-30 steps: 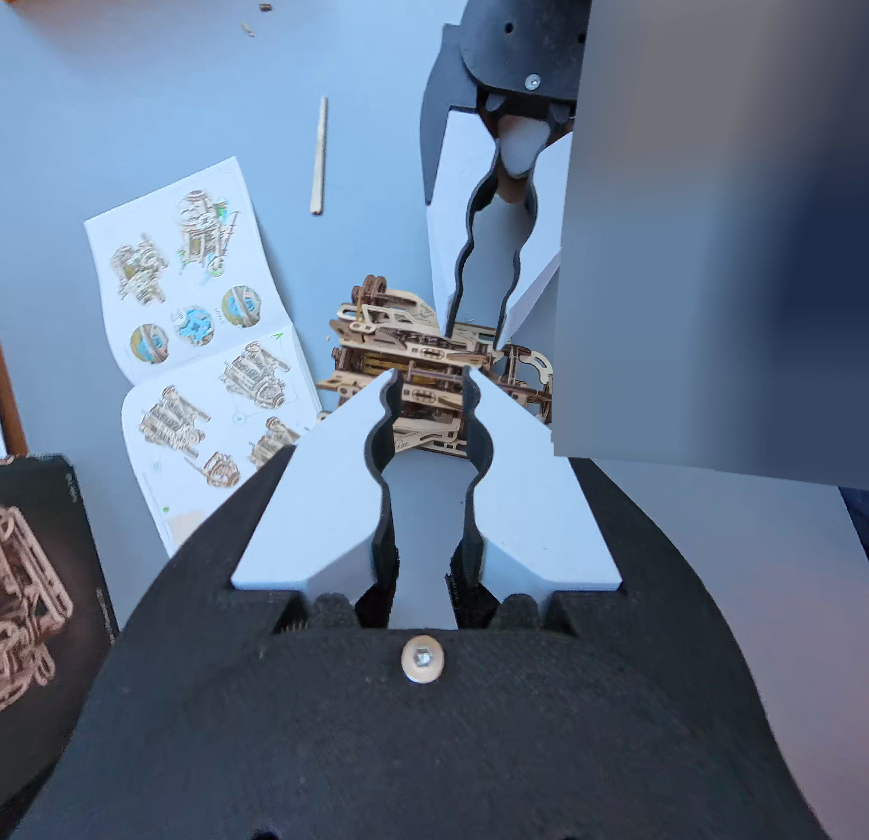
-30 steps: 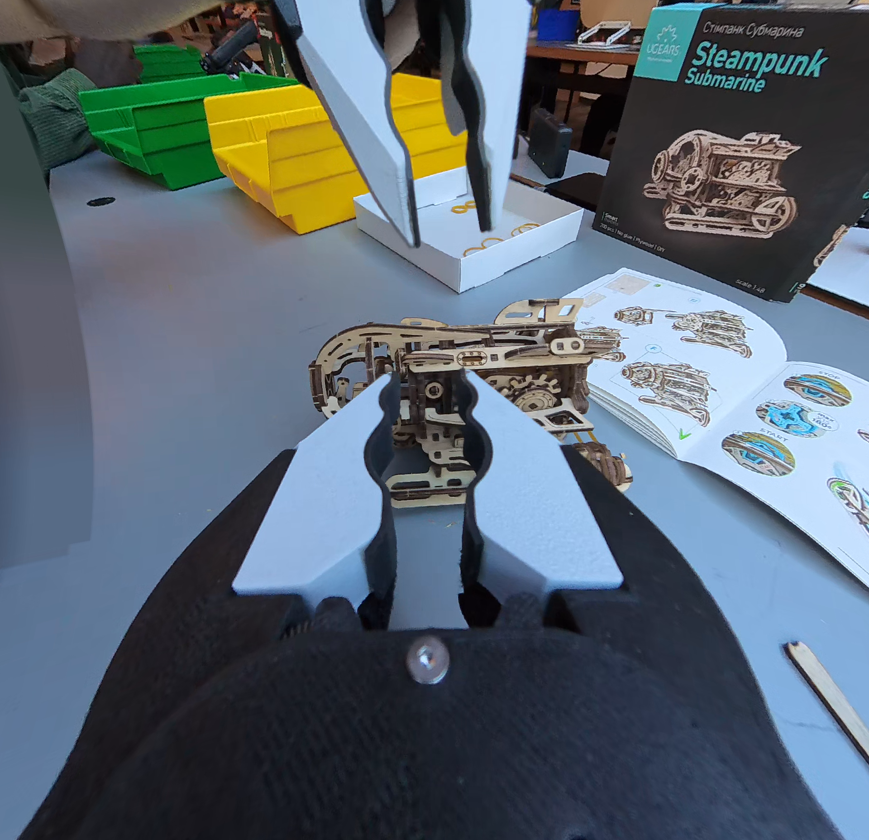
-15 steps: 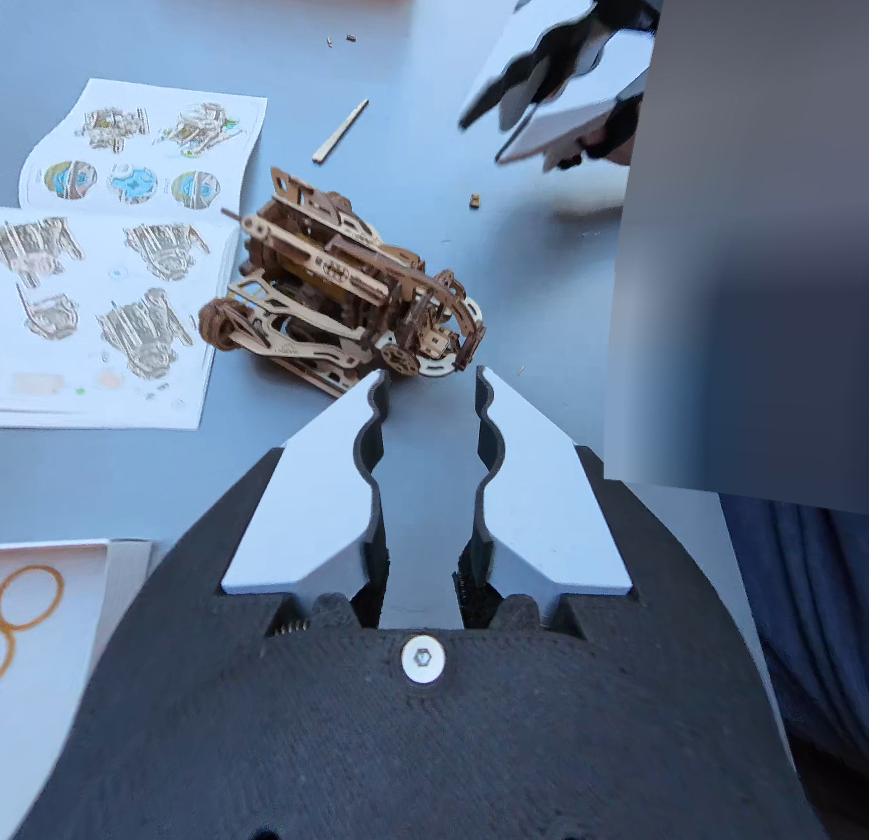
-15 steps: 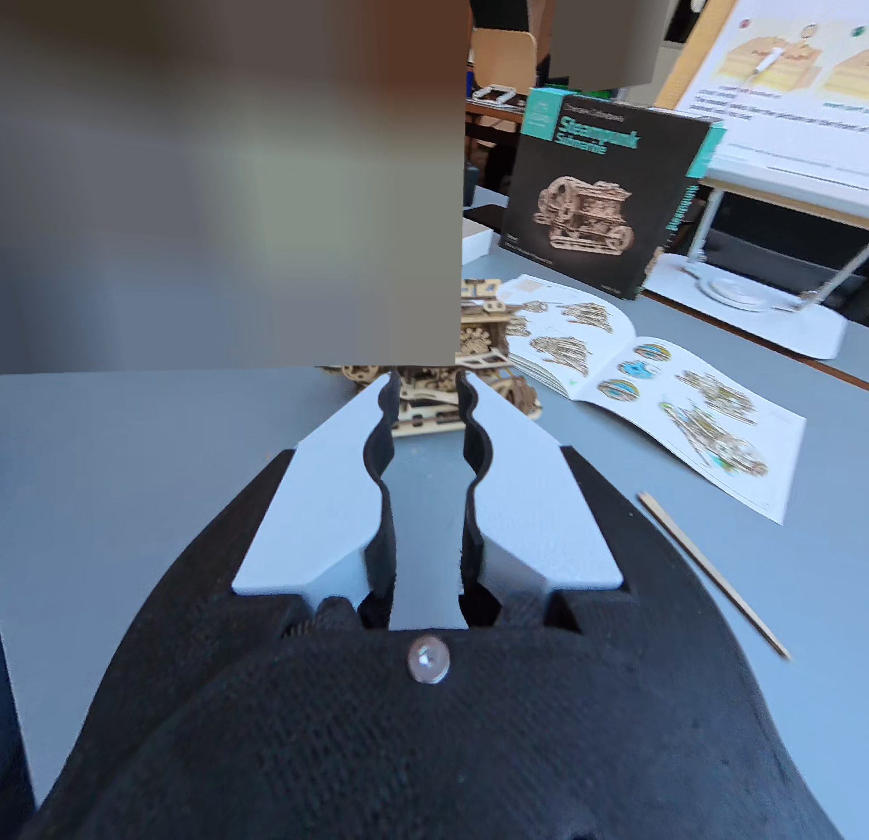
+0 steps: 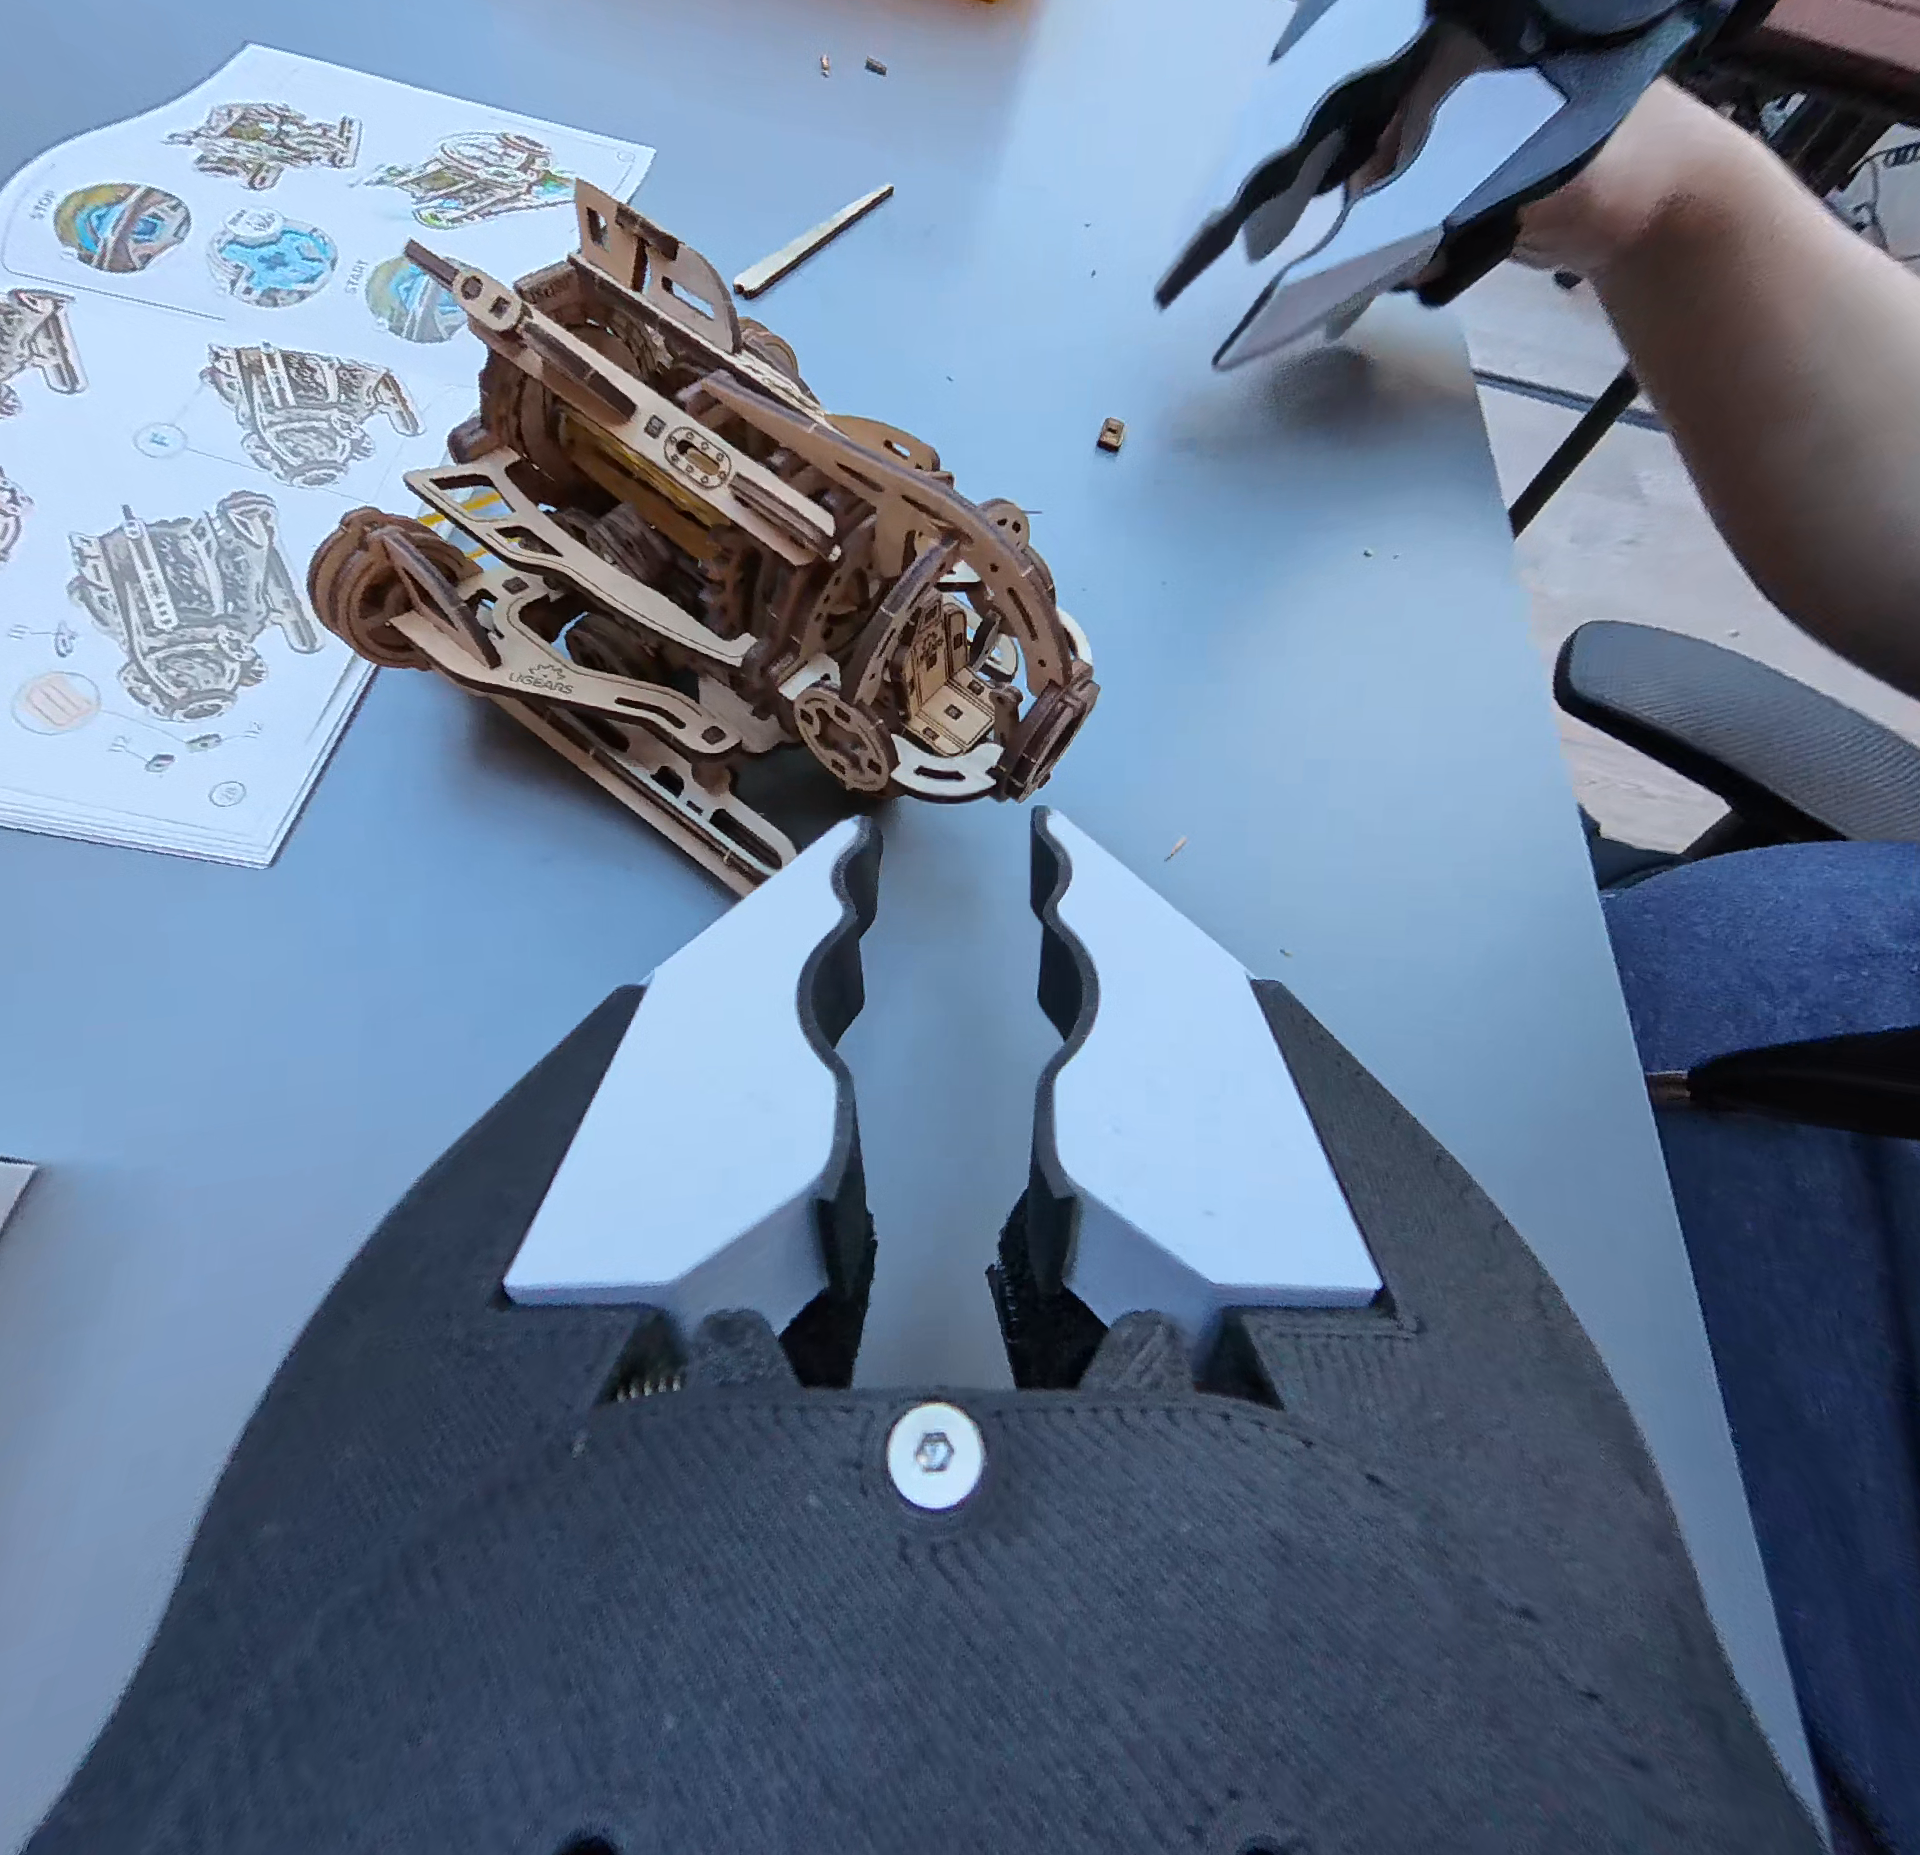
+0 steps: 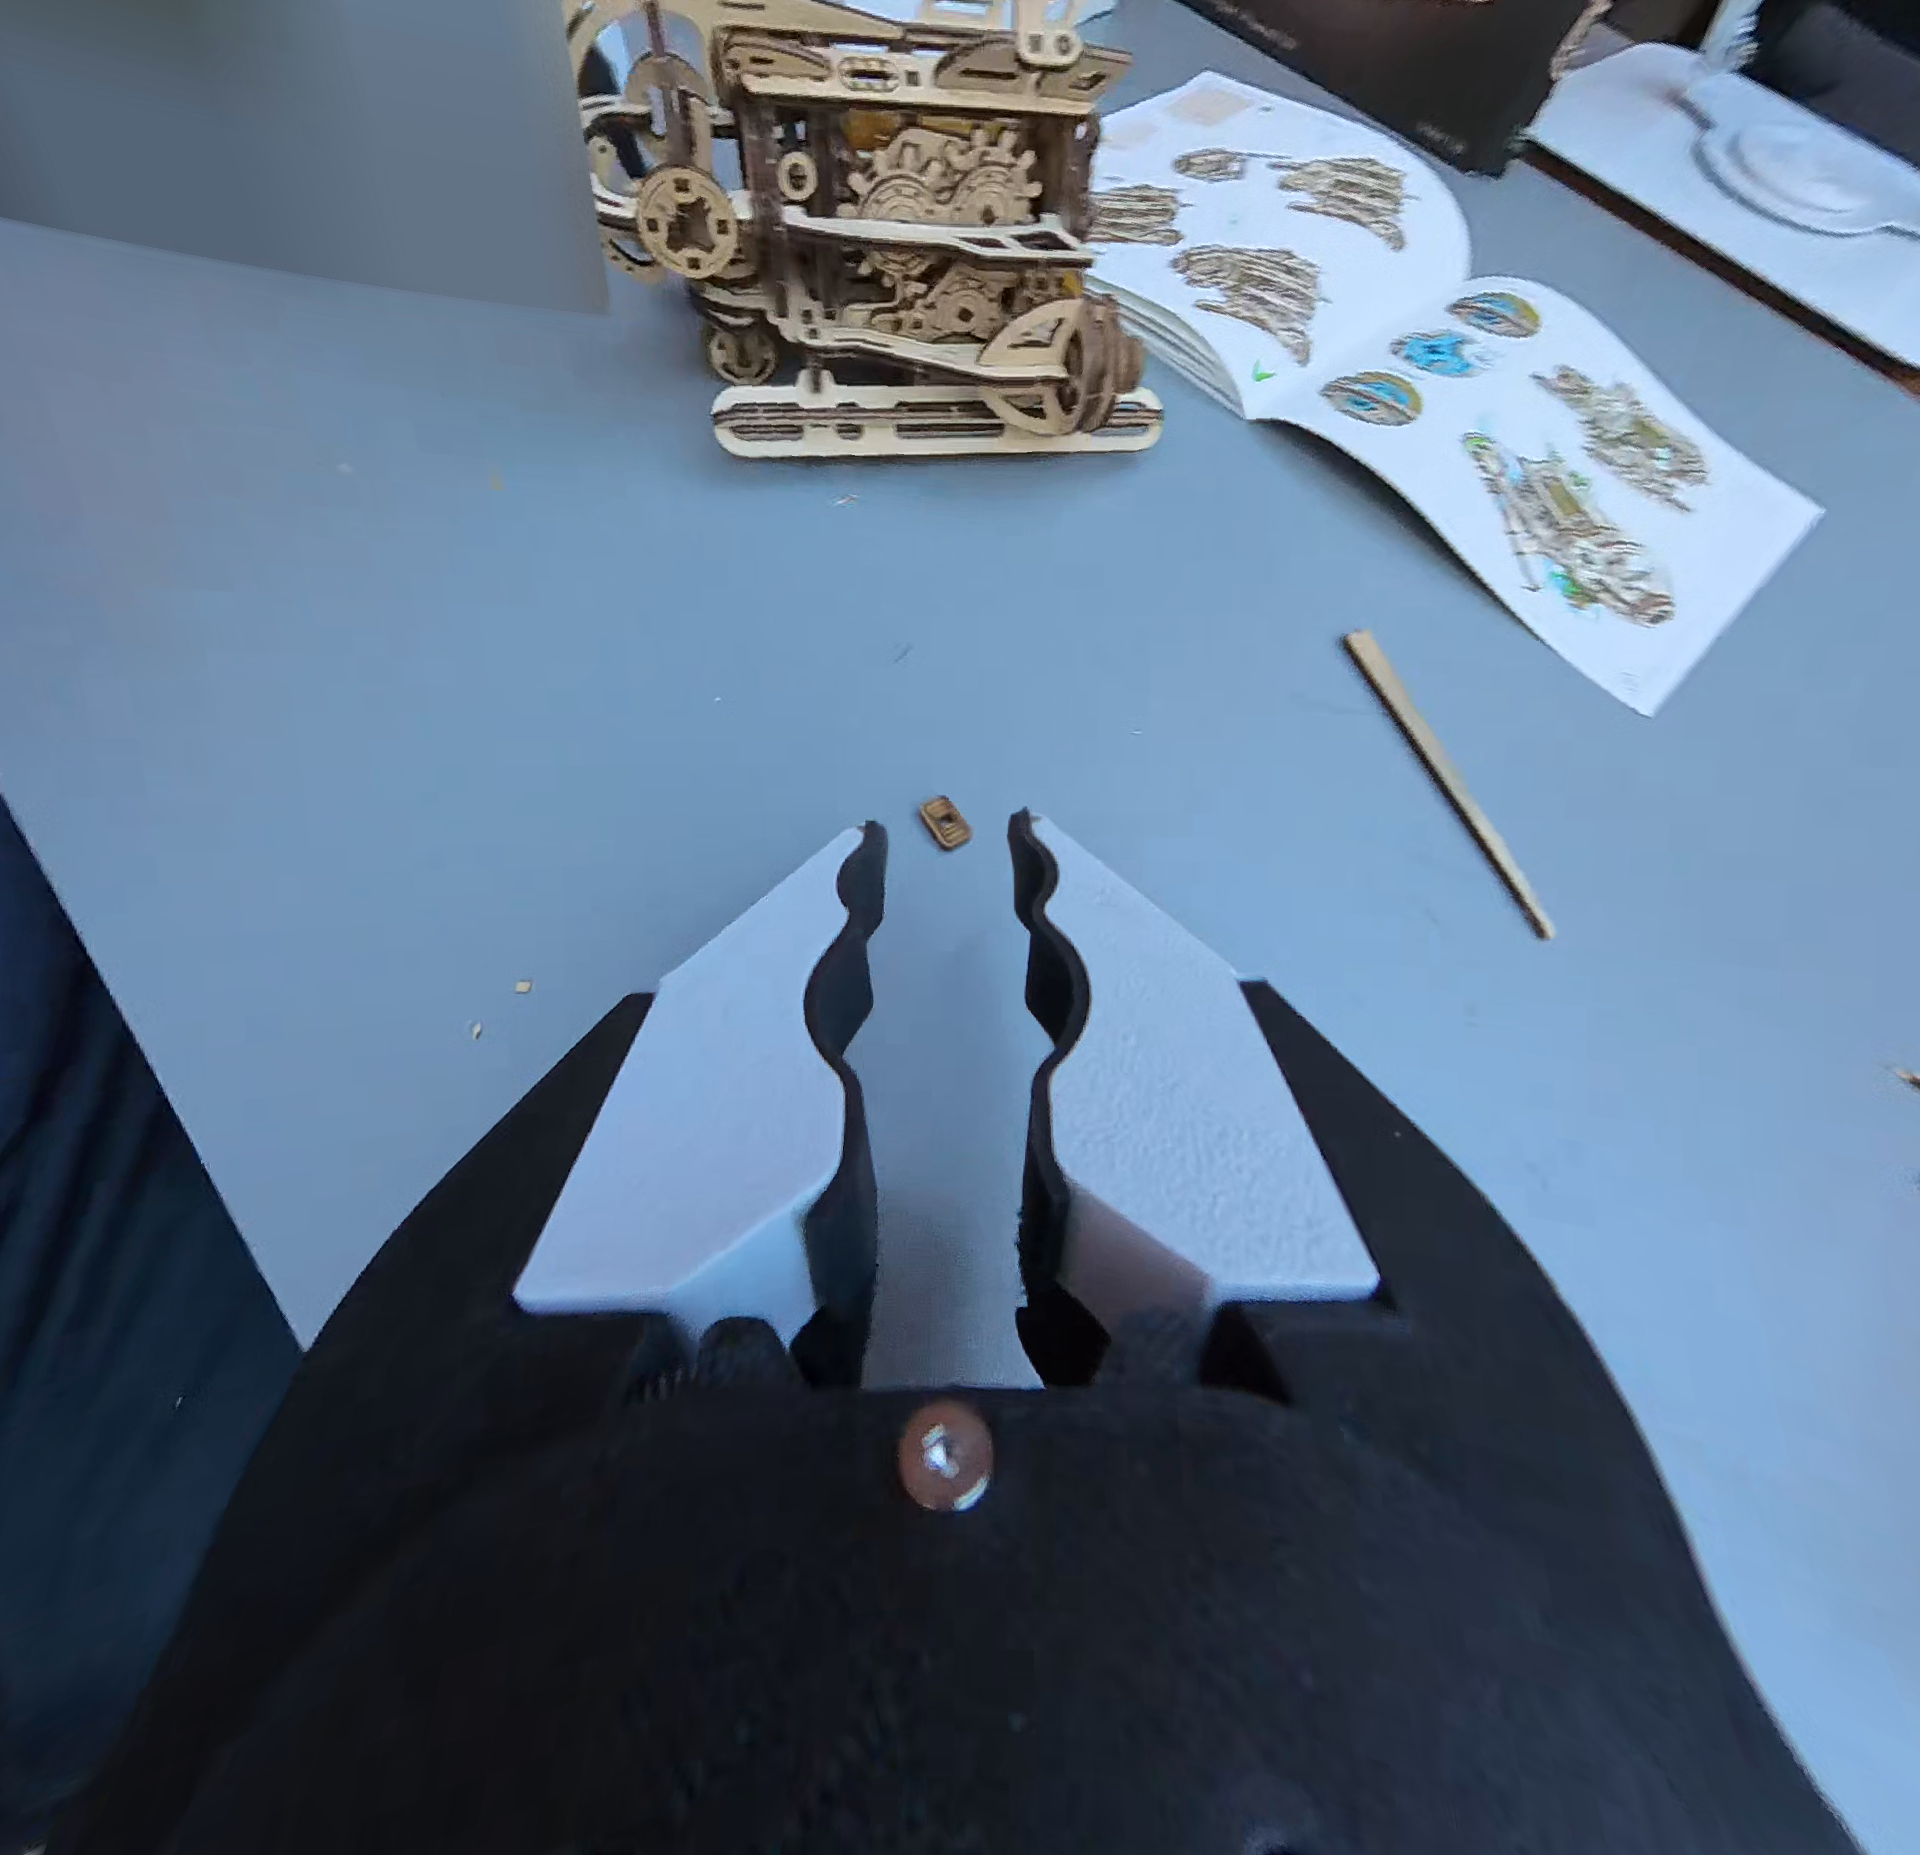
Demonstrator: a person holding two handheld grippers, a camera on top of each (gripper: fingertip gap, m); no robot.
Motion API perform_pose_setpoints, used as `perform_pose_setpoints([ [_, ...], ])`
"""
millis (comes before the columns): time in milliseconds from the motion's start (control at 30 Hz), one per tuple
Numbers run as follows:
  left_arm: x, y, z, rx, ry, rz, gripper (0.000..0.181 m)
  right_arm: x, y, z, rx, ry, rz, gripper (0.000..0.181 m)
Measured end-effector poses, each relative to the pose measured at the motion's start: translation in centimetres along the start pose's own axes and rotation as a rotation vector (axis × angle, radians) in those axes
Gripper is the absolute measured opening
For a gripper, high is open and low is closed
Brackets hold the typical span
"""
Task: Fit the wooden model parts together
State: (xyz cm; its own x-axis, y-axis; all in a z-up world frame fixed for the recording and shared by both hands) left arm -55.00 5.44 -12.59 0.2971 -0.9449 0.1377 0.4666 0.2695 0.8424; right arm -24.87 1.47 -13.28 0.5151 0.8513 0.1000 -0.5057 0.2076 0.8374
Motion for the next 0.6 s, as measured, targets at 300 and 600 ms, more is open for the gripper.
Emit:
perform_pose_setpoints([
  [300, 0.1, -0.3, 0.4, 0.024, -0.014, 0.076, 0.028, 0.9, -0.6, -3.5, -0.128, 0.164, 0.043, 0.016],
  [600, 1.0, -2.6, 3.4, 0.128, 0.033, 0.203, 0.02, 0.5, -0.1, -3.8, -0.14, 0.182, 0.033, 0.007],
])
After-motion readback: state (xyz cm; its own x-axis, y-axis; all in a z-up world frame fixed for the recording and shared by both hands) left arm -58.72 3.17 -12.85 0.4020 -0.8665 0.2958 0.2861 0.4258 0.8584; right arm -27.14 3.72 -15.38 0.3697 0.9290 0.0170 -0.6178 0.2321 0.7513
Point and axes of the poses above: each gripper's, where its closed fingertips meet, z back along the fingers, y out of its top, x = y × z across the jaws, the point moved 7 cm from there along z, back along the fingers, and after that the axes turned 2 degrees about y, right-handed, at the moved point
